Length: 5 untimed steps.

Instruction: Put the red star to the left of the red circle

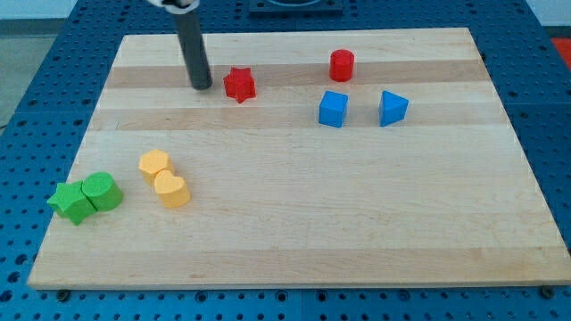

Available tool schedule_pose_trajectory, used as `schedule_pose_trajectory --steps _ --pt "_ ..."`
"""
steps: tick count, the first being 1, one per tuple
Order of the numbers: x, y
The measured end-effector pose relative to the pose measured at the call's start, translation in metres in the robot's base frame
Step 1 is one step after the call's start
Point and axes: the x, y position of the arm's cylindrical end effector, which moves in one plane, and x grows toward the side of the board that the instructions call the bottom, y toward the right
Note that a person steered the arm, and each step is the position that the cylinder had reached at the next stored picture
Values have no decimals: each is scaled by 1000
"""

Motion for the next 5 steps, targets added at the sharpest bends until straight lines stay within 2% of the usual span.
schedule_pose_trajectory --steps 1,2,4,5 --pt "49 37" --pt "25 74" --pt "-2 103" --pt "21 92"
